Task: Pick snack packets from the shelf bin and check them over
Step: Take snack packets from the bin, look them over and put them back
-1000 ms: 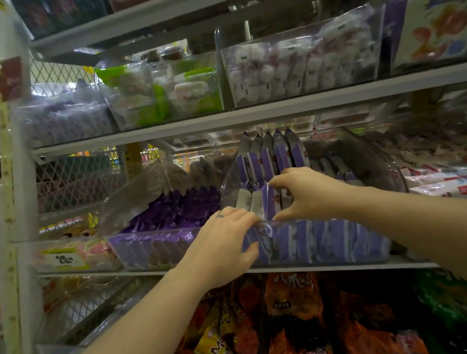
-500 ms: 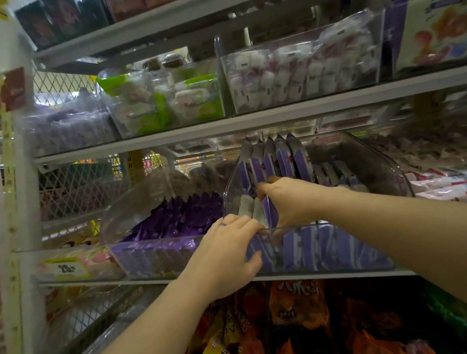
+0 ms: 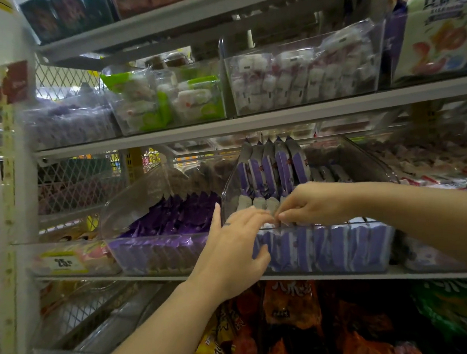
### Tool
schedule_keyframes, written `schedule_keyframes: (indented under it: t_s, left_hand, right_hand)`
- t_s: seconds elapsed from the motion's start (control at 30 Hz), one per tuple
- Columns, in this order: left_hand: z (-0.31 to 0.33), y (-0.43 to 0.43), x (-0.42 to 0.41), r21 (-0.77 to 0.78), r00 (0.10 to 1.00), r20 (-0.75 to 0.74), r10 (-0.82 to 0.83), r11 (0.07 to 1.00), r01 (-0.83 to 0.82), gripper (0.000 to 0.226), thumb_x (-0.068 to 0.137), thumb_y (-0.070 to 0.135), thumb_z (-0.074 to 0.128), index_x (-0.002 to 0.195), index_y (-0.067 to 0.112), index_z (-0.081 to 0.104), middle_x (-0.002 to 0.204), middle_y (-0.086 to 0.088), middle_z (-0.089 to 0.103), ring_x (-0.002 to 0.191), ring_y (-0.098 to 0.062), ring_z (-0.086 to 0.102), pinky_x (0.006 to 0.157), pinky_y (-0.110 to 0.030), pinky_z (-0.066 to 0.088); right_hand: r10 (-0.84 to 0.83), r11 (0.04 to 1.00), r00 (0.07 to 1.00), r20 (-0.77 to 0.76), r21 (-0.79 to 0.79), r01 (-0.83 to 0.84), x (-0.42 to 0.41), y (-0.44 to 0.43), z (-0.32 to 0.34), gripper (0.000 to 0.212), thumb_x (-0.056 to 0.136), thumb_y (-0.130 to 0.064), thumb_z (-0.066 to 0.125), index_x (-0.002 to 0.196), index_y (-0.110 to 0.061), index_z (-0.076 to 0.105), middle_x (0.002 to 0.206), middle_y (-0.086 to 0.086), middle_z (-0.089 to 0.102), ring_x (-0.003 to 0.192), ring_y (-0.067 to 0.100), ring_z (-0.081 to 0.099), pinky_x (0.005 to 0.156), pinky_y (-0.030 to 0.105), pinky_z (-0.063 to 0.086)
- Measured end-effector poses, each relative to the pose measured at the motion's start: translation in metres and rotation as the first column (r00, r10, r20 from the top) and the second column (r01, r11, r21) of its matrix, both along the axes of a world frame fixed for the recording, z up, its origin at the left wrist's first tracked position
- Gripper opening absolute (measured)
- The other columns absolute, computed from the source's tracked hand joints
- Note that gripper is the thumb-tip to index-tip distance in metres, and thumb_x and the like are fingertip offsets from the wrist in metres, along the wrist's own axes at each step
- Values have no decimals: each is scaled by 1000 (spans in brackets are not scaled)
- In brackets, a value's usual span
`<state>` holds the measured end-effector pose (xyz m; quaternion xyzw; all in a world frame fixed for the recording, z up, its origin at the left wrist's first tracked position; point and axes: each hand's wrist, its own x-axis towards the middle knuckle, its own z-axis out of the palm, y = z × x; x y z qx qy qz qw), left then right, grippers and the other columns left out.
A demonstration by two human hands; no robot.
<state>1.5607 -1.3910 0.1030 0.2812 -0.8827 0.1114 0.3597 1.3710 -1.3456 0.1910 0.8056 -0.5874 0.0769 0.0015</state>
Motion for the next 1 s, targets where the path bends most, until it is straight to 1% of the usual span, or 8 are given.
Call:
schedule_keyframes:
  t_s: [0.07, 0.17, 0.27, 0.33, 0.5, 0.67, 0.83, 1.0]
  left_hand:
    - [0, 0, -2, -12, 998, 51, 28, 1000, -27, 42, 90, 37, 52, 131, 41, 46, 137, 21, 51, 137, 2, 30, 111, -38, -30]
    - [1, -2, -3, 10, 997, 55, 45, 999, -45, 35, 90, 35, 52, 124, 42, 50, 126, 23, 56, 125, 1, 44, 109, -35, -32]
    - [2, -4, -2, 54, 998, 31, 49, 997, -51, 34, 91, 33, 54, 123, 42, 52, 124, 25, 57, 122, 2, 44, 120, -48, -7]
    - [3, -5, 0, 76, 999, 24, 46, 996, -47, 34, 91, 33, 54, 124, 42, 53, 124, 25, 57, 121, 5, 40, 118, -47, 10]
    - [7, -3, 2, 111, 999, 20, 31, 993, -33, 34, 91, 29, 54, 124, 40, 55, 124, 24, 58, 120, 2, 44, 117, -46, 17]
    - [5, -1, 1, 95, 999, 6, 33, 995, -33, 35, 90, 30, 54, 123, 42, 55, 121, 24, 59, 117, 3, 45, 117, -45, 17]
    - [3, -1, 0, 64, 1000, -12, 21, 998, -20, 35, 89, 31, 55, 121, 44, 54, 118, 25, 58, 114, 8, 41, 114, -33, 17]
    - [3, 0, 1, 101, 999, -7, 35, 994, -34, 34, 90, 32, 54, 122, 41, 54, 121, 24, 58, 115, 6, 41, 117, -41, 18]
  right_hand:
    - [35, 994, 999, -17, -103, -37, -5, 5, 7, 23, 97, -24, 53, 114, -26, 69, 103, -9, 70, 87, 0, 61, 78, 13, 45]
    - [61, 996, 996, -63, -67, -65, -5, 7, 8, 24, 93, -16, 60, 112, -26, 71, 90, -21, 64, 83, -6, 60, 76, 9, 45]
    - [78, 996, 982, -170, -34, -85, 4, 0, 8, 23, 92, -17, 62, 112, -25, 71, 84, -24, 55, 82, -1, 56, 75, 12, 42]
    - [74, 996, 975, -211, -25, -81, 10, -5, 12, 23, 91, -18, 63, 111, -25, 72, 87, -21, 58, 82, 2, 56, 79, 19, 45]
    - [76, 997, 967, -243, 14, -75, 14, -14, 12, 21, 90, -17, 64, 109, -24, 72, 106, -4, 69, 95, 13, 63, 89, 31, 53]
    - [109, 984, 963, -246, -110, -139, 5, -17, -3, 14, 92, -22, 61, 103, -25, 70, 91, -15, 50, 76, 3, 48, 66, 11, 37]
    - [115, 986, 969, -218, -94, -138, 3, -20, 0, 16, 90, -28, 65, 104, -30, 71, 87, -18, 42, 74, 1, 44, 60, 12, 30]
    - [92, 985, 992, -85, -139, -104, 2, -20, -4, 12, 92, -23, 60, 101, -27, 68, 90, -17, 47, 76, -1, 49, 63, 11, 36]
